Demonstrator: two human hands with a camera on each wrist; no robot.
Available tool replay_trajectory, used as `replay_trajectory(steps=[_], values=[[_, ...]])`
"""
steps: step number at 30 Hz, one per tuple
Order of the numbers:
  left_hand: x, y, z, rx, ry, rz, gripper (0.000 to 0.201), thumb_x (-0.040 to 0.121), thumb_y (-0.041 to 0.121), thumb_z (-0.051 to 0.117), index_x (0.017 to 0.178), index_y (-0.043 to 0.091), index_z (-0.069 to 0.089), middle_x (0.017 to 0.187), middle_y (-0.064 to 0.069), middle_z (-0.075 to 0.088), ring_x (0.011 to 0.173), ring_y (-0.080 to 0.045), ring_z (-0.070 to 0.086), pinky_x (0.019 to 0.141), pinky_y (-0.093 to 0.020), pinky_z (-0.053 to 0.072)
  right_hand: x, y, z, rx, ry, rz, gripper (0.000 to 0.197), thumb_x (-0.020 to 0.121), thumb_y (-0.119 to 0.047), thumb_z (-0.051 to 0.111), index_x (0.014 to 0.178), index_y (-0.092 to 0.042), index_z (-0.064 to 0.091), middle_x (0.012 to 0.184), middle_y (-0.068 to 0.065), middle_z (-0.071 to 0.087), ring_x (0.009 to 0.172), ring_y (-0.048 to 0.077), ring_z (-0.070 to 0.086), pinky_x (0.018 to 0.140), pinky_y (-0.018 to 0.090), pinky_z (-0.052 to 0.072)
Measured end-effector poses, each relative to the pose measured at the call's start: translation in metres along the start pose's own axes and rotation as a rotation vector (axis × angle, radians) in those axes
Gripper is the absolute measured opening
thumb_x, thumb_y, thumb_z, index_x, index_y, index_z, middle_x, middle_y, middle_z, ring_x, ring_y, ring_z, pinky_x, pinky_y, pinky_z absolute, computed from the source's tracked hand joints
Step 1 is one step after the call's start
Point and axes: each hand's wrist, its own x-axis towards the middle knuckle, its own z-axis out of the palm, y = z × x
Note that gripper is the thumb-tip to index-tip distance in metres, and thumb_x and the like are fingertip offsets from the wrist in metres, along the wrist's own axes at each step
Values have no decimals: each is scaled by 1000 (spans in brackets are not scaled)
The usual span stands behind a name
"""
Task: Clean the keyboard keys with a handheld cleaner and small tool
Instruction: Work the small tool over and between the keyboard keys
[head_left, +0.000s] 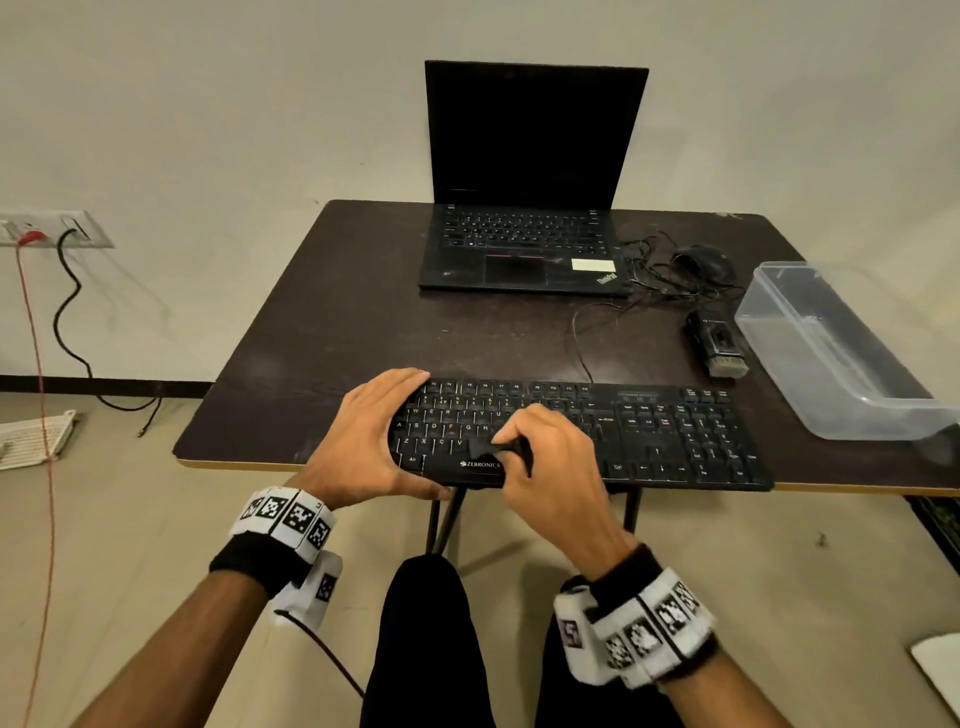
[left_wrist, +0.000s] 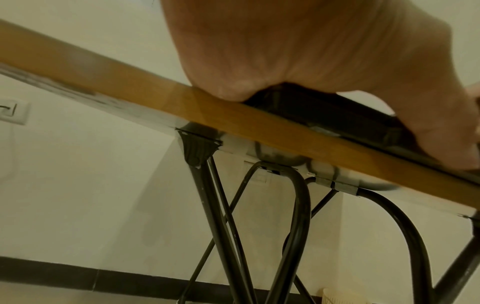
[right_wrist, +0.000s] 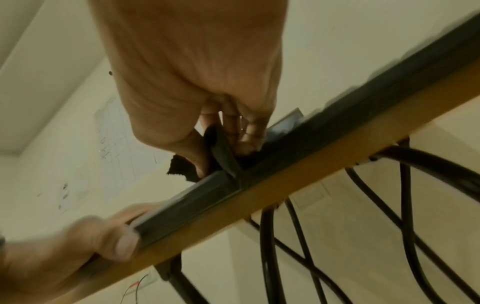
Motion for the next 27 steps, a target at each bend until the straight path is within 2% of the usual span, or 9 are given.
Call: replay_trajectory(steps=[5,8,11,14,17,19,22,24,27], values=[[-1,0,0,-15,3,-14,140,41,79,90,160,29,34,161,21,31,146,19,8,127,-31,9,-1,6,-9,-23,51,58,29,78,2,77,82,-23,64,85,-13,59,78,8,53,74,9,34],[0,0,1,-30,19,2,137,40,79,90,157,24,41,159,14,39,151,0,26,129,-44,20,22,-21,20,43,-22,-3,19,82,-6,79,82,-18,65,86,-6,62,79,16,56,73,25,41],[2,-1,0,-43,24,23,134,40,77,93,153,22,46,154,13,45,147,-9,39,123,-52,32,36,-45,31,56,-159,-41,9,87,-9,75,88,-14,68,93,2,68,89,26,62,84,39,49],[2,-2,1,-25,16,23,138,39,78,92,156,25,43,156,18,39,150,2,27,128,-46,24,31,-31,11,16,-174,6,14,89,-8,74,87,-20,67,97,-1,69,94,21,62,89,36,50],[0,-1,0,-34,-5,2,141,39,78,90,159,29,36,155,28,29,144,21,8,126,-28,8,20,1,-21,-12,-77,187,18,89,-9,77,86,-25,70,95,-6,70,91,16,63,80,29,42],[1,-1,1,-17,-4,-8,142,38,80,88,159,28,35,157,24,31,147,15,12,126,-28,7,20,7,-22,-23,-32,201,14,89,-10,78,87,-23,72,94,-8,70,87,14,61,78,26,37],[1,-2,2,-8,1,-16,143,38,81,88,159,26,37,160,15,36,151,0,23,129,-35,12,31,-18,8,3,-71,98,17,90,-12,77,83,-23,66,91,-8,64,86,14,56,81,31,43],[0,-1,1,-22,3,-15,142,38,80,88,158,24,38,158,15,37,150,-1,25,129,-38,15,40,-37,23,4,-125,52,18,92,-15,75,83,-24,61,93,-6,62,87,14,53,82,30,42],[0,0,0,-27,3,-13,143,37,80,88,159,24,38,157,19,34,148,8,20,129,-37,15,46,-33,11,-9,-189,55,9,95,-17,74,90,-22,68,97,-5,65,90,12,55,83,28,43]])
